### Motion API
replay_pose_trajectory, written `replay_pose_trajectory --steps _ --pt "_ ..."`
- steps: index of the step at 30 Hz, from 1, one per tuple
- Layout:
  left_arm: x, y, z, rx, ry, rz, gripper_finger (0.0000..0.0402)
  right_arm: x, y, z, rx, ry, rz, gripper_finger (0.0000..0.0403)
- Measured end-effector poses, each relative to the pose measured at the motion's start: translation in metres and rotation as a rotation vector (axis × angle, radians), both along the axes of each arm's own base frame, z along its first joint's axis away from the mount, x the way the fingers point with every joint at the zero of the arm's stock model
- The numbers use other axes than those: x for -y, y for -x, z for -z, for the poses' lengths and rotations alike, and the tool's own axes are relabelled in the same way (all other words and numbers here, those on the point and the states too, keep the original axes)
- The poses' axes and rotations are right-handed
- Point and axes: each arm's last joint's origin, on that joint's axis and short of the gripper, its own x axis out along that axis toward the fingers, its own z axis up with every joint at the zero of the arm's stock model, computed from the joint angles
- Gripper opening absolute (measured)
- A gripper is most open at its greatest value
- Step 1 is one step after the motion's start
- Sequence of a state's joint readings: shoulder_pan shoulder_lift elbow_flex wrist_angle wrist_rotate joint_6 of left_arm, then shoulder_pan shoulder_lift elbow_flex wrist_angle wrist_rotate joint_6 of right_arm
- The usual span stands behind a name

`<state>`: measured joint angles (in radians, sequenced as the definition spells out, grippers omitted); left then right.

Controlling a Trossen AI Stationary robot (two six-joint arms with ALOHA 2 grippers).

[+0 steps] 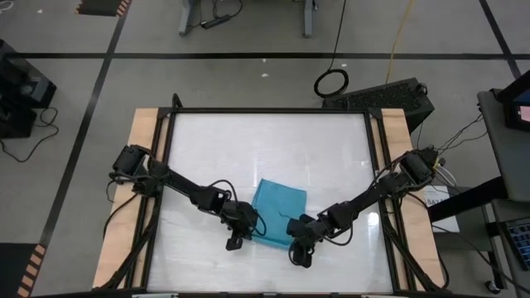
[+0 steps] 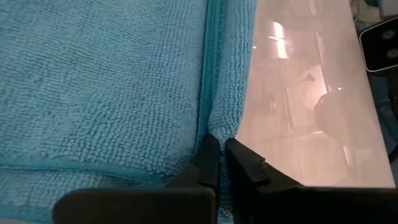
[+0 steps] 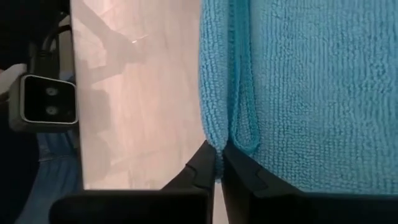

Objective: Roll towel
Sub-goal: Roll the blue towel

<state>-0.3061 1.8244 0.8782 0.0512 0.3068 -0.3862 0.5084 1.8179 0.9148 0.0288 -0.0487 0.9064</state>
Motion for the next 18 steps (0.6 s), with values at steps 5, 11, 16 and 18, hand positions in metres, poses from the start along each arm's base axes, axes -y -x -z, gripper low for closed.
replay_pose_trajectory --steps 5,11,16,18 --pt "-0.001 0.0 0.001 -0.005 0.001 -0.002 0.0015 -0.002 0.003 0.002 0.008 0.027 -0.049 0.0045" --pt "-0.004 0.0 0.001 -0.022 0.018 -0.006 0.0015 -0.007 0.013 -0.003 0.011 0.098 -0.176 0.0109" --pt "-0.007 -0.001 0.001 -0.028 0.031 -0.024 0.0015 -0.015 0.022 -0.007 0.054 0.2 -0.295 0.0152" --pt "-0.009 -0.002 0.001 -0.026 0.032 -0.03 0.0015 -0.025 0.027 -0.01 0.121 0.291 -0.379 0.0163"
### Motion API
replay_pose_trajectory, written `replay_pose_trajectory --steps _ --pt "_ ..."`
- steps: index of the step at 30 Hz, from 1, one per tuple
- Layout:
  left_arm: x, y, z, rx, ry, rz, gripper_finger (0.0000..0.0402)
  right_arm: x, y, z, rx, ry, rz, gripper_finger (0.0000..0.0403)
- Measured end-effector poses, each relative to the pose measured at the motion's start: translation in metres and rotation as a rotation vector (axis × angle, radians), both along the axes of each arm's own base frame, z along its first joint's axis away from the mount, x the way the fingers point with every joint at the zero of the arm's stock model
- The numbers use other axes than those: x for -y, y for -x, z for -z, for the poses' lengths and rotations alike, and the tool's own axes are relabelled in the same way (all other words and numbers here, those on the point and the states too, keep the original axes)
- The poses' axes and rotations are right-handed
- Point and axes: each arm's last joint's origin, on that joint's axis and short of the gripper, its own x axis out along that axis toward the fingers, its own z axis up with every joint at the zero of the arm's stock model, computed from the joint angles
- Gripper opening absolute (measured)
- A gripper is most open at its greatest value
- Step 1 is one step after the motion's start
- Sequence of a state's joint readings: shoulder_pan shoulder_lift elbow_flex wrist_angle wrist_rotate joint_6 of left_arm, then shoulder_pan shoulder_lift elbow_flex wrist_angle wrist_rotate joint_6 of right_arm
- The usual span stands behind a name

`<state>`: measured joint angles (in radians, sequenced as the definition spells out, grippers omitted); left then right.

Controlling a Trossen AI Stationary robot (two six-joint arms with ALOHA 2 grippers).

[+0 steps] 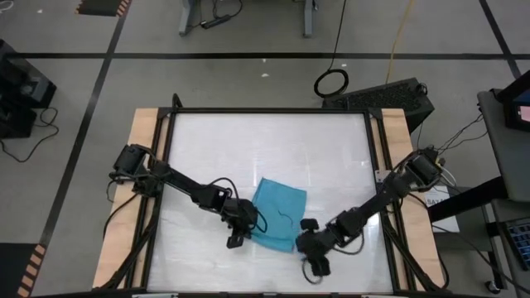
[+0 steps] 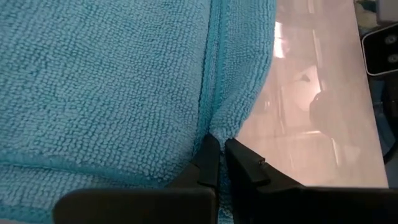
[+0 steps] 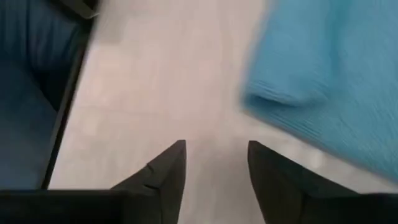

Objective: Roll towel
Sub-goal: Roll the blue towel

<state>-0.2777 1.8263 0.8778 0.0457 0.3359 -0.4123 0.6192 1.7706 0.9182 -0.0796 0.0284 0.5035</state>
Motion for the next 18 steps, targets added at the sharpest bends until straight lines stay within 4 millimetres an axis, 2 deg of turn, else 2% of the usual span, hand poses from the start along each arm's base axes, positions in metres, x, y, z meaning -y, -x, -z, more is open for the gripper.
replay_pose_trajectory --steps 8,18 --pt "-0.007 -0.003 0.0 0.002 0.021 -0.024 0.0015 -0.02 0.013 -0.002 0.259 0.431 -0.19 0.0171" --pt "-0.009 -0.004 -0.001 0.004 0.039 -0.028 0.0015 -0.023 0.005 0.02 0.314 0.573 -0.151 0.0171"
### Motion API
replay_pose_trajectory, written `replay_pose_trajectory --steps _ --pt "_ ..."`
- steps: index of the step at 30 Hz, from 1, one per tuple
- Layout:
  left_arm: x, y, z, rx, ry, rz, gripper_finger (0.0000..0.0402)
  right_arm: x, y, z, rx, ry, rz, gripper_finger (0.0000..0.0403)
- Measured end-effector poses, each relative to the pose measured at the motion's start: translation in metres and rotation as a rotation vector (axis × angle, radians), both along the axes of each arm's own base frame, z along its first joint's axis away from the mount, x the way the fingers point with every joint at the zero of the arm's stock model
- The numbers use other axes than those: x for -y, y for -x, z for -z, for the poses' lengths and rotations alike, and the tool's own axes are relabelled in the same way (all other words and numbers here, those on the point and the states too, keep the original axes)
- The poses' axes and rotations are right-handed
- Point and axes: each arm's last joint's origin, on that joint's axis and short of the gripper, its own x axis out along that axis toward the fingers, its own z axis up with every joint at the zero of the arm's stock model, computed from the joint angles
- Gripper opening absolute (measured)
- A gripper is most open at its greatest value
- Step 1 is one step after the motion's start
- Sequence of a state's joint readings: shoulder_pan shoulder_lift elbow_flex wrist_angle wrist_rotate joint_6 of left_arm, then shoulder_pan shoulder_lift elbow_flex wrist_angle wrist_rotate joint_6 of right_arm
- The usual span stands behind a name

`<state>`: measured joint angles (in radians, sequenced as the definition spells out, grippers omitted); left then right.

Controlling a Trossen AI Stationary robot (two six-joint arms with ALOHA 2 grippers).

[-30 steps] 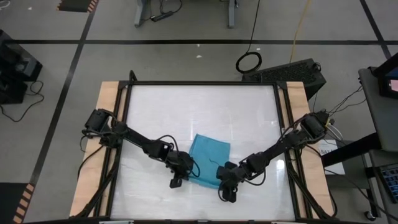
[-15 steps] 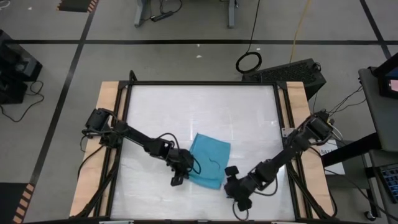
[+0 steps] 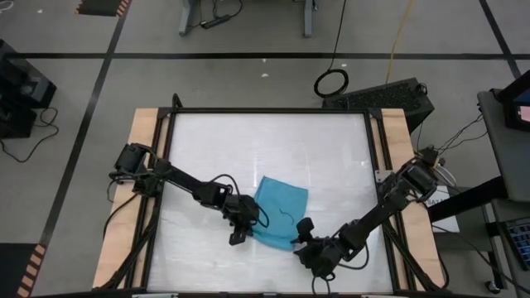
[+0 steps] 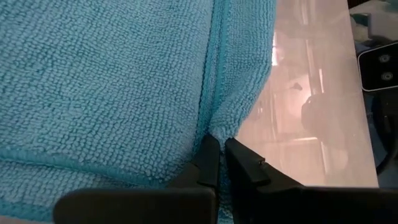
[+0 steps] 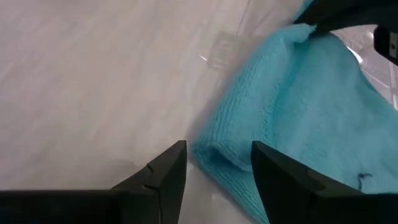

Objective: Roll towel
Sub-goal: Roll the blue towel

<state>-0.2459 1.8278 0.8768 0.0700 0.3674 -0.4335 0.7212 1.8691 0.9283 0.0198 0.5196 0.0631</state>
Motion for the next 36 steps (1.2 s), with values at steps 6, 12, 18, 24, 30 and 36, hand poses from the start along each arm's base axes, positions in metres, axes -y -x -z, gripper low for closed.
replay_pose_trajectory --steps 6,12,18,24,30,36 --pt "0.0 0.0 0.0 -0.001 0.005 0.002 0.0015 -0.003 -0.004 0.011 0.023 -0.014 0.019 0.0167" --pt "0.001 0.0 0.0 0.006 0.01 0.023 0.0015 -0.001 -0.005 0.015 0.018 -0.132 0.161 0.009" --pt "0.002 0.0 -0.002 0.043 -0.007 0.083 0.0025 0.0 -0.004 0.017 -0.014 -0.272 0.284 0.0011" --pt "0.015 0.007 -0.021 0.172 -0.079 0.202 0.008 -0.001 -0.003 0.018 -0.061 -0.456 0.405 0.0003" --pt "0.031 0.017 -0.045 0.33 -0.286 0.256 0.0153 -0.004 -0.002 0.011 -0.118 -0.629 0.474 0.0002" --pt "0.056 0.032 -0.053 0.462 -0.475 0.43 0.0188 -0.005 -0.002 0.003 -0.13 -0.728 0.5 0.0001"
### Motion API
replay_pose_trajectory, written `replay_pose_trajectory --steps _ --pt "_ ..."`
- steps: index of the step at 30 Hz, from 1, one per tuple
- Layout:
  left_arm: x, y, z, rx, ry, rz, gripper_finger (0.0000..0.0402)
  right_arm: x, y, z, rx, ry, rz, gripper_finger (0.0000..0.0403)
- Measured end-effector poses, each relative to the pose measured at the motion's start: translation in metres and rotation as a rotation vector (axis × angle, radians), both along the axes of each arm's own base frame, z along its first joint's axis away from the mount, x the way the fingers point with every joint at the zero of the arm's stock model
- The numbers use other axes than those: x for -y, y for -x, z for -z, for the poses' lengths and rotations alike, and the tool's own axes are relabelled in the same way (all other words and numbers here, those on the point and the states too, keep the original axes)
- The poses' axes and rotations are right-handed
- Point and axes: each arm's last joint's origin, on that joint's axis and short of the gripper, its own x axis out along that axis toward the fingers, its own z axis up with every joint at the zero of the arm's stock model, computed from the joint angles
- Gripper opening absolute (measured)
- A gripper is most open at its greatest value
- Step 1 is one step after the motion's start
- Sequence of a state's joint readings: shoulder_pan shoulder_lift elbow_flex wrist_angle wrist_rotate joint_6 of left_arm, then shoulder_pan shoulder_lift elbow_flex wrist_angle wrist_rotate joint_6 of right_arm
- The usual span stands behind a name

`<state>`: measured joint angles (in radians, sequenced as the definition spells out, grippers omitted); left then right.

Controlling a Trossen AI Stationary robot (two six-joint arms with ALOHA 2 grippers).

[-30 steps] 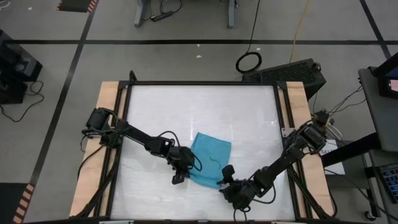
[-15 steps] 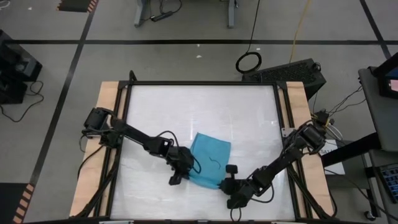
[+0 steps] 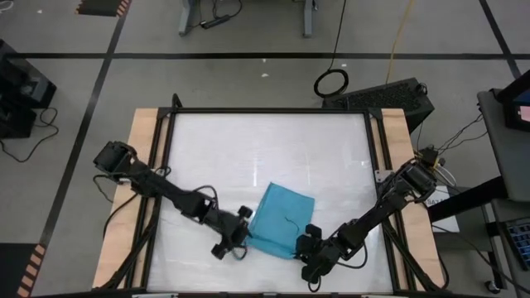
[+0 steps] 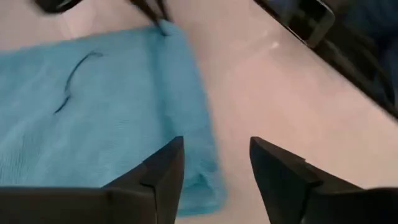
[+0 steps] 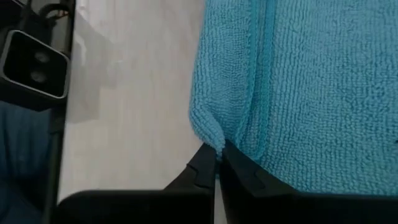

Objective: Roll towel
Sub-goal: Roll the blue towel

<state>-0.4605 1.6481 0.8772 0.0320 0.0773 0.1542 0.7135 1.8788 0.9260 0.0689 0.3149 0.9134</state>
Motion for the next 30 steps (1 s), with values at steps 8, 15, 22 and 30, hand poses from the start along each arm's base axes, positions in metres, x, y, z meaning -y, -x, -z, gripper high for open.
replay_pose_trajectory --steps 8,15,22,30 --pt "0.045 0.015 0.014 0.213 -0.342 0.169 0.0189 -0.001 -0.001 -0.003 0.013 -0.032 0.024 0.0001" --pt "0.046 0.009 0.048 0.19 -0.494 0.227 0.019 -0.001 -0.001 -0.004 0.027 -0.043 0.043 0.0" --pt "0.044 0.005 0.06 0.201 -0.631 0.193 0.019 -0.001 -0.002 -0.005 0.033 -0.066 0.063 0.0" --pt "0.037 0.004 0.063 0.175 -0.71 0.171 0.019 -0.002 -0.003 -0.006 0.043 -0.075 0.068 0.0"
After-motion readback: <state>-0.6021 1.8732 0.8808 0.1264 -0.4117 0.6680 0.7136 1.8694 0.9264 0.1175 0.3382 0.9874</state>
